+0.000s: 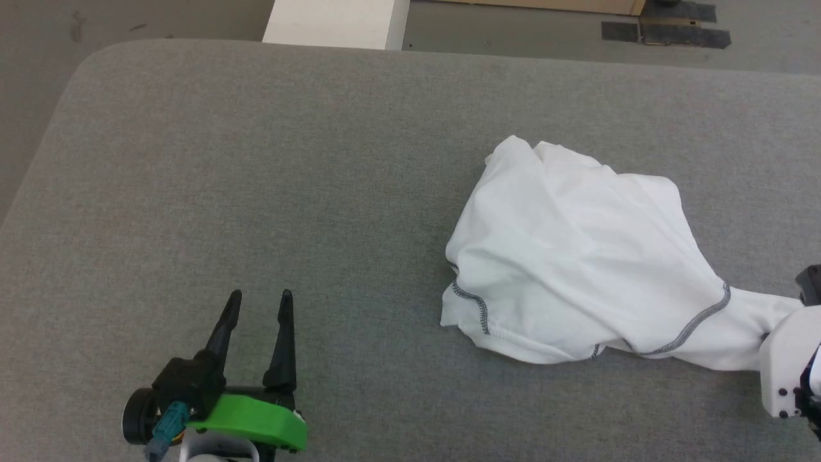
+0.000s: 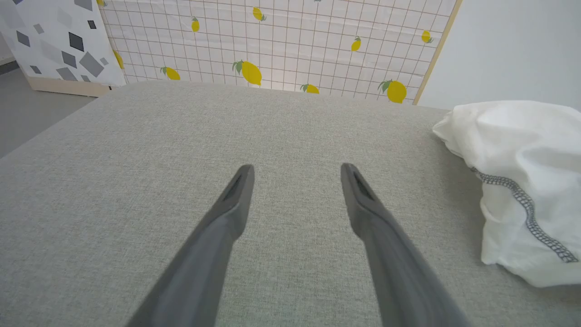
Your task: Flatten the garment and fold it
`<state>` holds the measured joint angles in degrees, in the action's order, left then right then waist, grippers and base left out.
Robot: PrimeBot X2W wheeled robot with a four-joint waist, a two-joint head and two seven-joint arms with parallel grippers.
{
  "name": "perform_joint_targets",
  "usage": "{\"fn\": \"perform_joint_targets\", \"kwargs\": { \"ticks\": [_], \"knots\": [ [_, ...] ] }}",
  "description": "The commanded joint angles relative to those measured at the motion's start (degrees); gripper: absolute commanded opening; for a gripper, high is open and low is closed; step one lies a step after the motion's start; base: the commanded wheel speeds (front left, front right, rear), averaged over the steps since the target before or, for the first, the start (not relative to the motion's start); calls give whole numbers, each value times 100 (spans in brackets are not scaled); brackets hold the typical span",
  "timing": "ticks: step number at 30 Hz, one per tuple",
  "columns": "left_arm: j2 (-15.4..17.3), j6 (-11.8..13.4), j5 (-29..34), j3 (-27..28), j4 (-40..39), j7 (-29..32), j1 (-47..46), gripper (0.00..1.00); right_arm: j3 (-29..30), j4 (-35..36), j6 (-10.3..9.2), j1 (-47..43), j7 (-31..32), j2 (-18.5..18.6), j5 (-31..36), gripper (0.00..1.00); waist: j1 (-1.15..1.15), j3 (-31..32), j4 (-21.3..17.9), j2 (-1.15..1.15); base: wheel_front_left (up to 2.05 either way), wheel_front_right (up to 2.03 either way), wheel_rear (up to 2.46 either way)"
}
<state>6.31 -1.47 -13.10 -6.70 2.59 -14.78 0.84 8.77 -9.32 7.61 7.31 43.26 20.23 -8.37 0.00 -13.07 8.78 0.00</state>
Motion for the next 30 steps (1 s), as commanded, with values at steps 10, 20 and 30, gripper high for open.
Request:
{"fn": "perform_joint_targets", "kwargs": {
  "ticks": [10, 20, 30],
  "knots": [
    [-62, -79, 64, 16, -6, -22, -213, 100, 310, 275, -12, 995, -834, 294, 327, 0, 0, -82, -215, 0, 0, 0, 0],
    [-105, -175, 117, -74, 37, -22, -441, 100, 1151, -208, -12, 1857, -1592, 1143, 1418, 0, 0, -529, -63, 0, 0, 0, 0],
    [-123, -256, 165, -198, 200, -22, -553, 100, 1471, -1034, -12, 2065, -2328, 410, 1776, 100, 0, -585, -99, 0, 0, 0, 0]
  ]
}}
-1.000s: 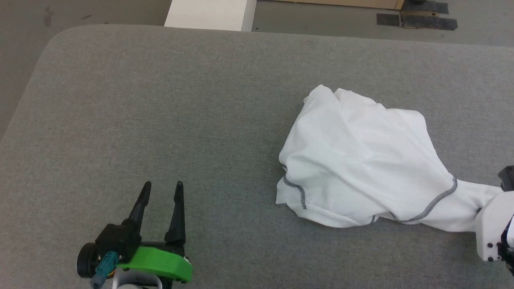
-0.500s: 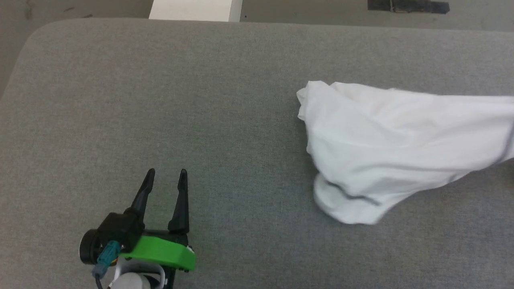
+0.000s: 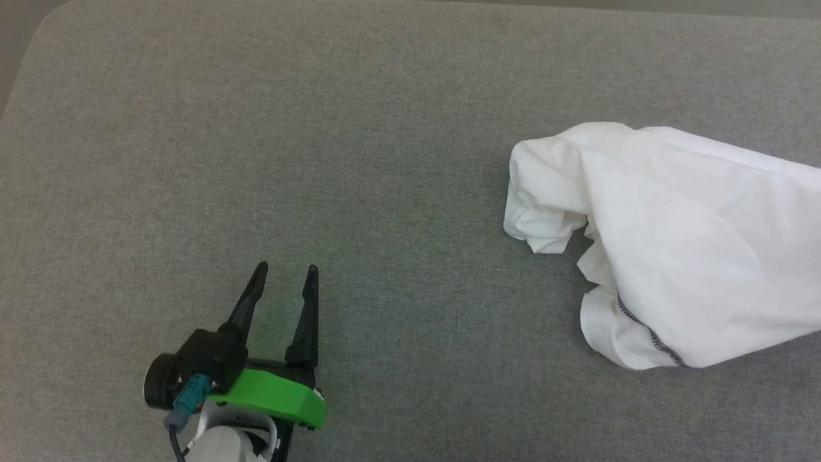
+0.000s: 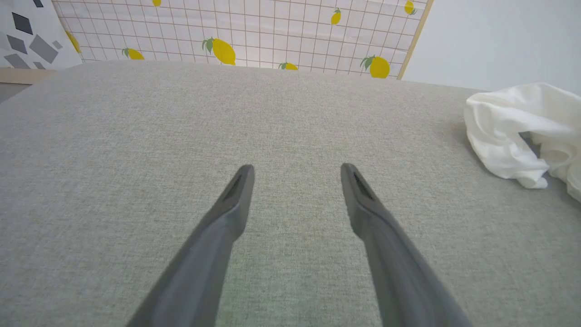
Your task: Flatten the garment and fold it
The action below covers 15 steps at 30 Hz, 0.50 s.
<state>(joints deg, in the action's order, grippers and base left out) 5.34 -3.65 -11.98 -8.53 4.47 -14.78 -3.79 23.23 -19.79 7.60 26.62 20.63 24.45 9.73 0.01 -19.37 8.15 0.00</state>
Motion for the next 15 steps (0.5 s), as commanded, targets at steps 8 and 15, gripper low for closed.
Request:
{"fn": "perform_joint_targets", "kwargs": {
  "ticks": [8, 15],
  "knots": [
    [18, -50, 96, -42, 77, -22, 93, 100, -51, 886, -11, -431, -609, -822, -554, 100, -1, 625, -213, 0, 0, 0, 0],
    [23, 7, 47, -30, -43, -22, 529, 100, -169, 2488, -11, -1993, -1057, -1934, -801, 100, -1, 1116, -286, 0, 0, 0, 0]
  ]
}}
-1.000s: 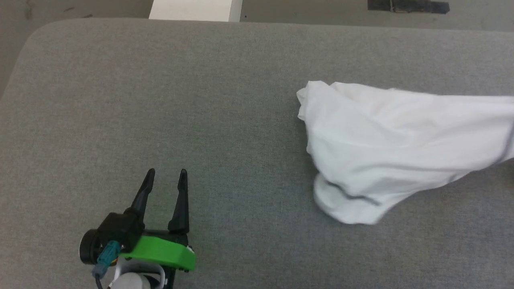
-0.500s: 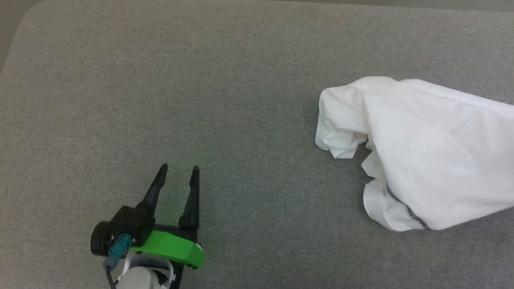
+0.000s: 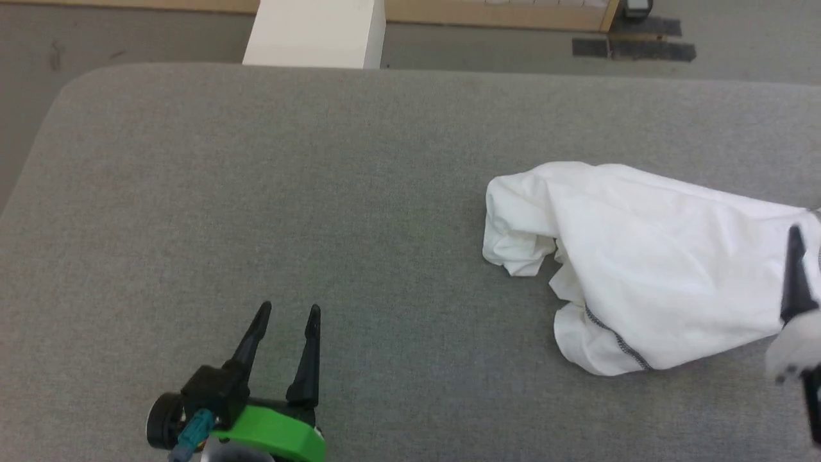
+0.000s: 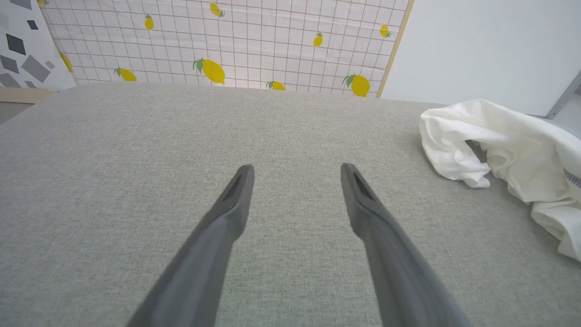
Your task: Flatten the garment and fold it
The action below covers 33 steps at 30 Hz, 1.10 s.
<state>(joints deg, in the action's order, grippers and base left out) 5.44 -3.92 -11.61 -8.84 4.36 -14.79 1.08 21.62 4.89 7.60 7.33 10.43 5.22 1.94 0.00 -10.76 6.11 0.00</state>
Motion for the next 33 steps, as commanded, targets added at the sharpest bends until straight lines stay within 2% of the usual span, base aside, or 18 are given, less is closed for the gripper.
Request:
{"fn": "perform_joint_targets", "kwargs": {
  "ticks": [1, 4, 7, 11, 14, 20, 21, 27, 33],
  "knots": [
    [12, 43, -9, 10, -66, -21, 116, 100, -79, 226, -11, -355, -116, -114, -9, 100, 0, 301, -94, 0, 0, 0, 0],
    [21, 71, -43, 33, -146, -21, 277, 100, -274, 551, -11, -981, -286, -223, -209, 100, 0, 387, -147, 0, 0, 0, 0],
    [26, 79, -68, 19, -234, -5, 328, 100, -444, 580, -11, -1402, -430, -231, -798, 100, 0, 414, -207, 0, 0, 0, 0],
    [37, -6, -127, -101, -400, 194, 92, 100, -592, 625, -11, -1574, -602, -233, -1060, 100, 0, 314, -281, 0, 0, 0, 0],
    [128, -115, -67, -315, -455, 566, -382, 100, -650, 698, -11, -1507, -653, -233, -1092, 100, 0, 122, -315, 0, 0, 0, 0],
    [308, -314, 116, -1207, -152, 1875, -1869, 100, -713, 896, -11, -1188, -643, -234, -1034, 100, 0, -357, -382, 0, 0, 0, 0],
    [382, -340, 148, -1589, 79, 2382, -2403, 100, -769, 984, -11, -1072, -610, -234, -1040, 100, 0, -527, -441, 0, 0, 0, 0],
    [351, -354, -145, -2180, 755, 2970, -3272, 100, -911, 1166, -11, -866, -565, -234, -1071, 100, 0, -882, -704, 0, 0, 0, 0],
    [487, -356, -522, -2610, 1411, 3113, -3656, 100, -969, 1187, -11, -786, -559, -234, -1124, 100, 0, -1164, -1016, 0, 0, 0, 0]
  ]
}}
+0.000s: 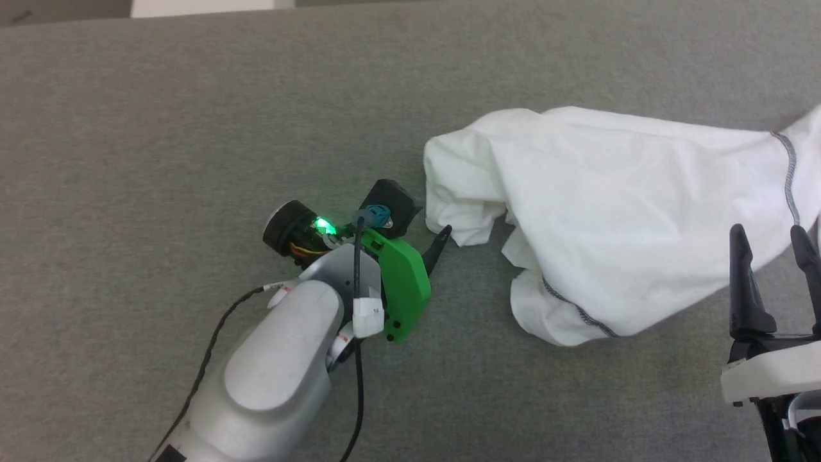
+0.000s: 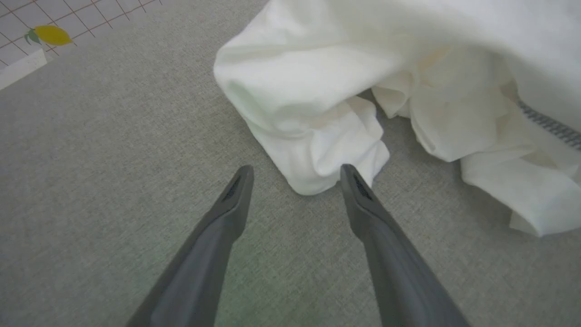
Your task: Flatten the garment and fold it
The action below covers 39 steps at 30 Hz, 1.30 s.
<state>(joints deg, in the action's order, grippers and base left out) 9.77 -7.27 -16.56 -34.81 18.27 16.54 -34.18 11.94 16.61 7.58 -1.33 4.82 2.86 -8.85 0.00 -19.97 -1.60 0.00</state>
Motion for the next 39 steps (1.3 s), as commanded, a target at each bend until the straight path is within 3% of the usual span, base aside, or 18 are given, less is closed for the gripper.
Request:
{"fn": "perform_joint_targets", "kwargs": {
  "ticks": [1, 7, 8, 9, 15, 19, 26, 30, 33, 37, 38, 39],
  "knots": [
    [70, -21, -62, -57, 95, -40, -180, 100, 3, 4, -9, 80, -1, 2, -53, 100, 0, -277, -276, 0, 0, 0, 0],
    [88, -21, -174, -327, 659, -57, -438, 100, -19, -90, -9, 108, -59, 2, -100, 100, 0, -448, -409, 0, 0, 0, 0],
    [105, -21, -171, -418, 775, -1, -471, 40, -31, -110, -9, 120, -71, 2, -110, 100, 0, -459, -422, 0, 0, 0, 0],
    [113, -21, -179, -464, 855, 19, -498, 0, -39, -126, -9, 133, -78, 2, -117, 100, 0, -466, -431, 0, 0, 0, 0],
    [121, -8, -355, -486, 1051, -70, -590, 0, -4, -233, -9, 178, -111, 2, -138, 100, 0, -333, -364, 0, 0, 0, 0],
    [271, 104, -497, -202, 718, -235, -687, 0, 64, -256, -9, 136, -104, 2, -143, 100, 0, -155, -244, 0, 0, 0, 0],
    [1205, 148, -558, 406, -345, 212, -1386, 0, 105, -177, -9, 88, -51, 2, -152, 100, 0, -115, -143, 0, 0, 0, 0],
    [1683, 205, -611, 815, -533, 556, -1928, 0, 52, -113, -9, 144, -52, 2, -164, 100, 0, -351, -218, 0, 0, 0, 0],
    [1891, 329, -517, 1057, -393, 467, -2326, 0, 20, -109, -9, 206, -60, 2, -152, 100, 0, -579, -318, 0, 0, 0, 0],
    [1928, 495, -324, 1177, -3, 36, -2657, 0, -11, -124, -9, 292, -92, 2, -151, 100, 0, -852, -447, 0, 0, 0, 0],
    [1905, 536, -284, 1183, 104, -84, -2701, 25, -22, -129, -9, 312, -99, 2, -150, 100, 0, -905, -470, 0, 0, 0, 0],
    [1856, 563, -262, 1171, 256, -194, -2725, 99, -38, -140, -9, 335, -103, 2, -147, 100, 0, -961, -495, 0, 0, 0, 0]
  ]
}}
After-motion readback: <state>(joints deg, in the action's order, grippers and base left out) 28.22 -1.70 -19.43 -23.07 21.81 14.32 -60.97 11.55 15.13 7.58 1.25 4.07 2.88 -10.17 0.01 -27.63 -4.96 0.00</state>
